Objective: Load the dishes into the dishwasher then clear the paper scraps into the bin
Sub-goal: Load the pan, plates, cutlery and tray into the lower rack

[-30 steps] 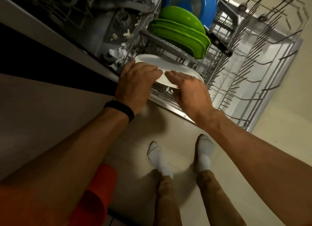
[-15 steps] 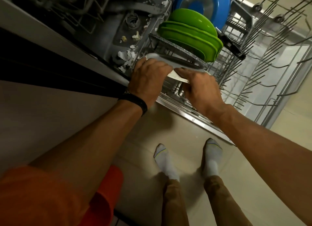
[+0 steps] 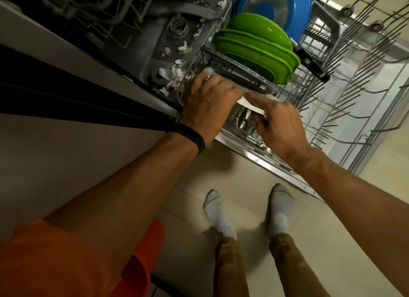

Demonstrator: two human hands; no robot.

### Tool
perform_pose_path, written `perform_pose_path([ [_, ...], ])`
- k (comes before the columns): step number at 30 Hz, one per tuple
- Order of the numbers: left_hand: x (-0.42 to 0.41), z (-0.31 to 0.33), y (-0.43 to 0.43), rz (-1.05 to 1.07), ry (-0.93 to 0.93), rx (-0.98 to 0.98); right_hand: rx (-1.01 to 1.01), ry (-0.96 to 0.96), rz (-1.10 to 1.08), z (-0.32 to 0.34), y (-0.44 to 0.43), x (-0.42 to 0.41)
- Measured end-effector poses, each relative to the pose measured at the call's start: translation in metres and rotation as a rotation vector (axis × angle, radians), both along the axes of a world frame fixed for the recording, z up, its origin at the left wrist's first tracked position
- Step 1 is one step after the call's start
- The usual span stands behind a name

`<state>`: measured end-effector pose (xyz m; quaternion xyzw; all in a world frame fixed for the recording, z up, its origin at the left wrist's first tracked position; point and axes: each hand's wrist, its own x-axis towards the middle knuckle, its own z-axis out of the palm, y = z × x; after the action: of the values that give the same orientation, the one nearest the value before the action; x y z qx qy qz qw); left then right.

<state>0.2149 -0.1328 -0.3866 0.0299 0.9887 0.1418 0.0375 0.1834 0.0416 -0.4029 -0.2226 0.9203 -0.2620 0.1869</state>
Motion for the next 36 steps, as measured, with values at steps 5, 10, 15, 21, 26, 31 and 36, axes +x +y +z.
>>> perform_pose_path([
  [5, -0.017, -0.007, -0.012, 0.001, -0.008, -0.04, 0.017, -0.03, -0.048, -0.001, -0.018, -0.012],
  [10, -0.028, -0.015, -0.026, 0.035, 0.022, -0.058, 0.077, -0.058, -0.066, -0.007, -0.04, -0.022],
  [15, -0.022, -0.018, -0.029, -0.023, 0.224, 0.016, 0.199, -0.055, -0.106, -0.009, -0.052, -0.04],
  [21, -0.032, -0.024, -0.044, 0.006, 0.228, 0.001, 0.072, 0.037, -0.08, -0.009, -0.051, -0.031],
  [26, -0.031, -0.024, -0.049, 0.05, 0.202, -0.01, 0.041, 0.179, 0.001, -0.007, -0.029, 0.004],
  [31, -0.03, -0.02, -0.044, 0.076, 0.164, -0.028, 0.098, 0.158, 0.016, -0.006, -0.022, 0.021],
  [36, -0.015, -0.019, -0.04, -0.041, 0.206, -0.015, 0.116, 0.164, 0.004, -0.003, -0.023, 0.014],
])
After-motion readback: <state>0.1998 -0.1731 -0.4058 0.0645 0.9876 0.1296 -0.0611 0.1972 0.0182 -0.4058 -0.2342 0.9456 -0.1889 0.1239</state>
